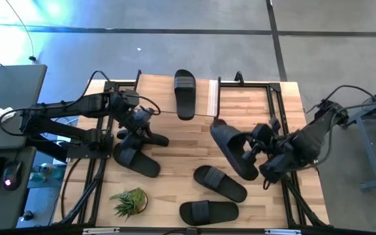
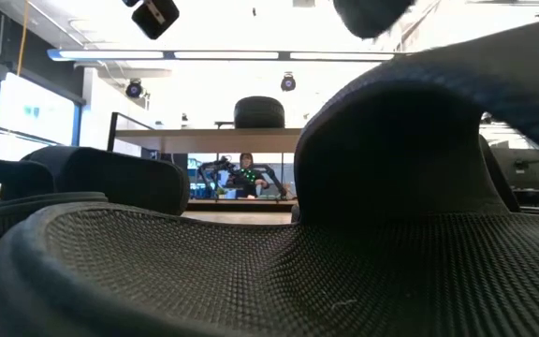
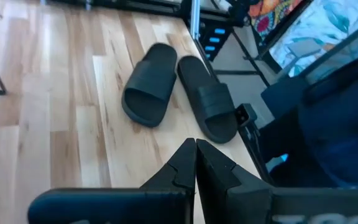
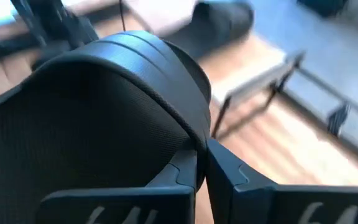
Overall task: Pick and place slides into the shelf
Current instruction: Put the black slide on the shelf
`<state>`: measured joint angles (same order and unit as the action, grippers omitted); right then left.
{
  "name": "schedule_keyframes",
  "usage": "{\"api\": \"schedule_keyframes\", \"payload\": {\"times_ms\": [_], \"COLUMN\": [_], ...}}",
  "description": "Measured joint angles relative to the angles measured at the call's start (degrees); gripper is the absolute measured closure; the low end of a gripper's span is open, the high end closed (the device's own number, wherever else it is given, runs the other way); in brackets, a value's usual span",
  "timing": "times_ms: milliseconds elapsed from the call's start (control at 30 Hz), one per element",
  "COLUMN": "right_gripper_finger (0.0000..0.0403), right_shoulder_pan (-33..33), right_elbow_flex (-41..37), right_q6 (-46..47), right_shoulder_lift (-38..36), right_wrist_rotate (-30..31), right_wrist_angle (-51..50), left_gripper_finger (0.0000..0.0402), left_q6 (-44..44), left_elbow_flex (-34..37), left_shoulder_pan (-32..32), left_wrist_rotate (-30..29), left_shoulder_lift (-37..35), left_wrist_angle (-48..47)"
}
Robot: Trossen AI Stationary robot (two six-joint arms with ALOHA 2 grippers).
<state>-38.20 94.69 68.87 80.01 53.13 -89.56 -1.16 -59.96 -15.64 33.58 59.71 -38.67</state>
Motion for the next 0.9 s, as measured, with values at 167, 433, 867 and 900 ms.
{"api": "schedule_keyframes", "payload": {"times_ms": [167,433,867,900], "right_gripper_finger": [0.0403,0.0403,0.0403,0.0403], "right_shoulder_pan": [6.56,23.12,42.01,42.77], "right_elbow_flex": [6.75,11.47,22.67,24.37], "right_q6": [-16.85,-53.26,-77.2,-76.91], "right_shoulder_lift": [0.04,3.13,25.71,27.85], "right_wrist_rotate": [4.56,-0.25,-5.71,-6.42], "right_wrist_angle": [7.6,34.72,58.99,58.95], "left_gripper_finger": [0.0401,0.0401,0.0401,0.0401], "left_q6": [0.21,3.65,6.89,7.45], "left_elbow_flex": [0.0,0.0,0.0,0.0], "left_shoulder_pan": [0.0,0.0,-0.01,-0.02], "left_wrist_rotate": [-1.59,-7.76,-16.96,-18.32], "left_shoulder_lift": [-2.22,-3.9,-4.43,-4.66], "left_wrist_angle": [0.17,1.42,-1.9,-3.36]}}
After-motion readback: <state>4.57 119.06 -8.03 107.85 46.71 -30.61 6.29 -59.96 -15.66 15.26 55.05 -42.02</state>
